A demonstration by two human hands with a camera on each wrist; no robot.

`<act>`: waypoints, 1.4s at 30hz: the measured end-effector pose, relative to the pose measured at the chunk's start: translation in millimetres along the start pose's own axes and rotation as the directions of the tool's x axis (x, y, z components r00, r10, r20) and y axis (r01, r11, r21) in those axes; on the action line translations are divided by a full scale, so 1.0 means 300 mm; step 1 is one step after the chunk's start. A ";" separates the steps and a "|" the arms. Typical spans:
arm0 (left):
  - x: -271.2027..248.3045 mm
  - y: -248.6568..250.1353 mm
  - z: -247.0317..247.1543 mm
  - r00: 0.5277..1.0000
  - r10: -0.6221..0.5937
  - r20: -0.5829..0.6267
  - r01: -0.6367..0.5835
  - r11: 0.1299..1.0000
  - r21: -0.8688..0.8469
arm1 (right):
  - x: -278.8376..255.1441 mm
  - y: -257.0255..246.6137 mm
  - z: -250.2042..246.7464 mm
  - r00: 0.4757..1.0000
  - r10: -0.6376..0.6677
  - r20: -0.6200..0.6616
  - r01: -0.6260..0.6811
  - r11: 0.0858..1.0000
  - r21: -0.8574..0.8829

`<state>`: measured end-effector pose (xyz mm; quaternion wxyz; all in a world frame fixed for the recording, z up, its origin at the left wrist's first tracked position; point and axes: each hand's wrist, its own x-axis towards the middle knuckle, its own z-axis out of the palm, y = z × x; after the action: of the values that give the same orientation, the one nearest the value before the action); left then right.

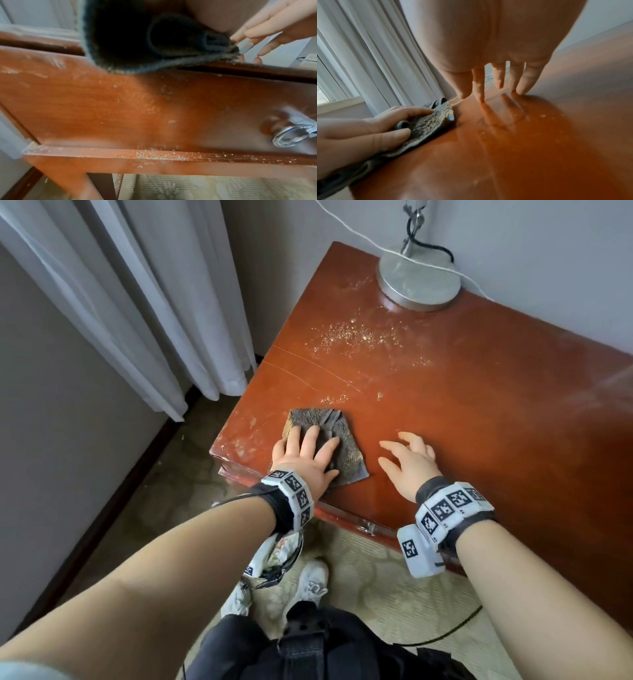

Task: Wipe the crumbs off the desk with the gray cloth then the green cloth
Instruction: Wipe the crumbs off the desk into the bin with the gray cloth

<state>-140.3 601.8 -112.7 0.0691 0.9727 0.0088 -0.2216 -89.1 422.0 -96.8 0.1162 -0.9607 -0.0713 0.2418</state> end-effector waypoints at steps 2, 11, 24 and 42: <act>-0.002 -0.013 -0.001 0.998 0.034 -0.055 -0.031 0.999 0.044 | 0.021 -0.005 -0.006 1.000 -0.006 -0.001 0.006 1.000 -0.002; 0.030 -0.197 -0.014 0.988 -0.044 -0.149 0.047 0.999 0.018 | 0.089 -0.108 0.028 0.994 -0.106 0.007 0.106 0.991 -0.084; -0.063 -0.167 0.016 0.949 0.227 -0.217 -0.219 0.974 0.061 | 0.095 -0.084 0.042 0.989 -0.133 0.068 0.143 0.976 -0.165; -0.082 -0.230 0.067 0.985 0.024 -0.170 -0.027 0.999 -0.016 | 0.101 -0.078 0.040 0.983 -0.147 0.111 0.170 0.956 -0.240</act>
<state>-174.5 667.7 -129.1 0.0800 0.9873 0.0043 -0.1371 -70.4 452.6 -114.6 0.0104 -0.9467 -0.1831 0.2647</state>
